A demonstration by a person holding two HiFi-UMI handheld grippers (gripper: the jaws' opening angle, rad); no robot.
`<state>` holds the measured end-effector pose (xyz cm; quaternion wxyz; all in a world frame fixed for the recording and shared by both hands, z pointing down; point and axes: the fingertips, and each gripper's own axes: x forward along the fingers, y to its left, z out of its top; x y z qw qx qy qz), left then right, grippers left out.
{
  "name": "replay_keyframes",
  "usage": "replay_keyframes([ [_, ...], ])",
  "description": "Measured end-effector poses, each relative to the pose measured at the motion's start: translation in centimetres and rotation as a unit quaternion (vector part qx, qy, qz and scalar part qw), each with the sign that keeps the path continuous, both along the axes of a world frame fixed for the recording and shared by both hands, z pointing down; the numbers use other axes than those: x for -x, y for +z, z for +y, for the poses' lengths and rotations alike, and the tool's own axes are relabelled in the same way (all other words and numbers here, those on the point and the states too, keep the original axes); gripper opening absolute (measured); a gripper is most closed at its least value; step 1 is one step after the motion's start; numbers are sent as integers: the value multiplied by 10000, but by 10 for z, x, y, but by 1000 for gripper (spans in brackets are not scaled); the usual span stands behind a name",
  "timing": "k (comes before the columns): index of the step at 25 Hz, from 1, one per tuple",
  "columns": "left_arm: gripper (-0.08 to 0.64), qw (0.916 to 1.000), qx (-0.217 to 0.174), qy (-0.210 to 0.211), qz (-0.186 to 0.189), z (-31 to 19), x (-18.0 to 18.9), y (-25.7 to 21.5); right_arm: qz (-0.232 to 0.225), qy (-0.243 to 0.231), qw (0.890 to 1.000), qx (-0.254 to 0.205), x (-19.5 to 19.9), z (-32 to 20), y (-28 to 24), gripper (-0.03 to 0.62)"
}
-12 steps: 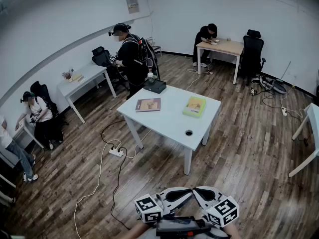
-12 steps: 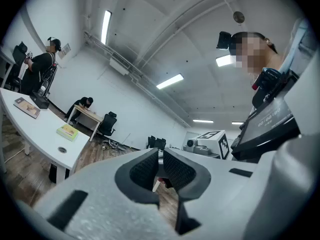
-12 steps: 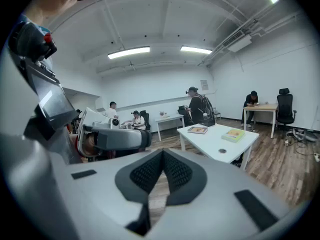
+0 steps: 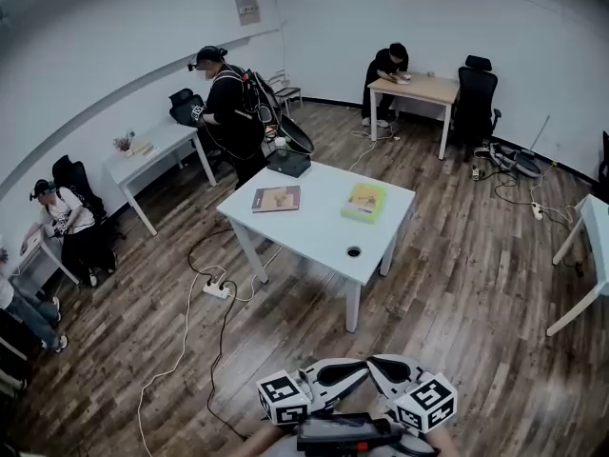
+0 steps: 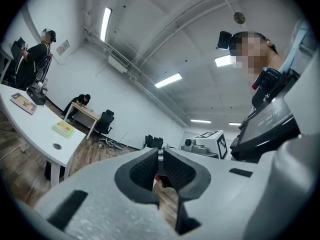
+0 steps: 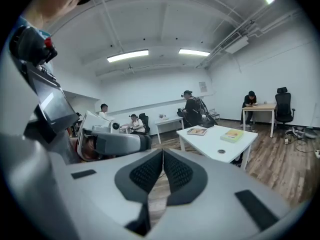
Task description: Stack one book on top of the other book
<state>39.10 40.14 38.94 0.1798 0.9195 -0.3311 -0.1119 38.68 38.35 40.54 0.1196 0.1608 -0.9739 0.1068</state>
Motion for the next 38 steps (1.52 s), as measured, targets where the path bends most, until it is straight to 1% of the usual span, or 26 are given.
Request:
replay_keyframes([
  [5, 41, 10000, -24, 65, 4, -2, -8, 0, -91, 127, 9998, -84, -9, -3, -2, 29],
  [13, 41, 9999, 45, 92, 115, -4, -10, -1, -137, 130, 9998, -112, -12, -4, -4, 29],
  [20, 41, 9997, 205, 46, 142, -6, -11, -1, 14, 175, 9998, -111, -11, -6, 2, 29],
  [25, 41, 9994, 333, -2, 48, -10, -14, 11, 185, 219, 9995, -144, -15, -10, 10, 29],
  [28, 41, 9991, 423, 50, -29, -9, -16, 17, 299, 250, 9991, -143, -18, -9, 16, 29],
  [33, 41, 9985, 523, 131, -55, -11, -22, 21, 399, 330, 9985, -151, -23, -11, 20, 29],
  [38, 41, 9983, 519, 239, -117, -19, -28, 20, 459, 413, 9980, -166, -29, -18, 19, 29],
])
